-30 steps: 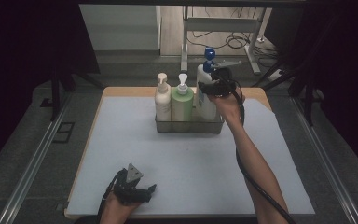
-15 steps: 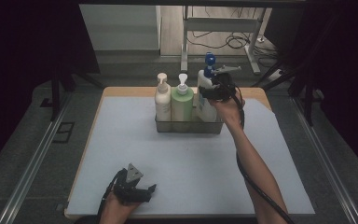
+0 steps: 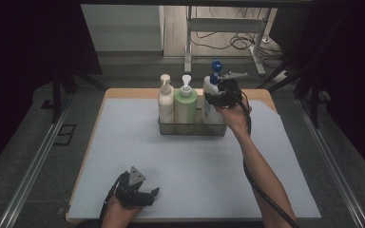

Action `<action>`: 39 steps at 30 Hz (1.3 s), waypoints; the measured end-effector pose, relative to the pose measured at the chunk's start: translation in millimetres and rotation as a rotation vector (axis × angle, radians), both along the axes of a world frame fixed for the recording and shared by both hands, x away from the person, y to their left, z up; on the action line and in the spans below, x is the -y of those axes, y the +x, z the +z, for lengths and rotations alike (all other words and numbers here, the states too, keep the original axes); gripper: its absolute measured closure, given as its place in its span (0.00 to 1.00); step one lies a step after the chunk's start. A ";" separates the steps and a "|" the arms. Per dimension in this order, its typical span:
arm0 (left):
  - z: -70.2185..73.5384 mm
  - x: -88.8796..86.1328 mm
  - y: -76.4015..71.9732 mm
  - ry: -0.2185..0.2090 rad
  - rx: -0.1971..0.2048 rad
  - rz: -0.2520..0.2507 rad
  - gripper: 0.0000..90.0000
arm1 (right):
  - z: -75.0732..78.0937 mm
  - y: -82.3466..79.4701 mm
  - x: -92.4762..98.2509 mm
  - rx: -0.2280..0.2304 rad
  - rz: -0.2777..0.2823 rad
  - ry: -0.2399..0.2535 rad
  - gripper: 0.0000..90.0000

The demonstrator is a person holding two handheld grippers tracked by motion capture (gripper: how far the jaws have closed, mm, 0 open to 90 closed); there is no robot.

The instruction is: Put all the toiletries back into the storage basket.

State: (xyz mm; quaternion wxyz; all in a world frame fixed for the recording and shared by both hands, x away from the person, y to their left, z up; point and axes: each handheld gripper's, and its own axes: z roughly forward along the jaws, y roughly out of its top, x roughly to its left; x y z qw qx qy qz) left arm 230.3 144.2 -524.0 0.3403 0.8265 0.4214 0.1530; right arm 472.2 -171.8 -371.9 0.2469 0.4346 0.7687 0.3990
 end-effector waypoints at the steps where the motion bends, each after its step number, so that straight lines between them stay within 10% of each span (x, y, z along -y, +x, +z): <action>1: 0.0 0.0 0.0 -0.001 0.000 0.000 0.14 | -1.1 -0.4 0.5 -0.001 0.000 -0.001 0.45; 39: -0.1 -0.2 0.2 0.000 0.001 -0.003 0.14 | -20.8 -3.8 3.6 -0.043 -0.010 -0.006 0.43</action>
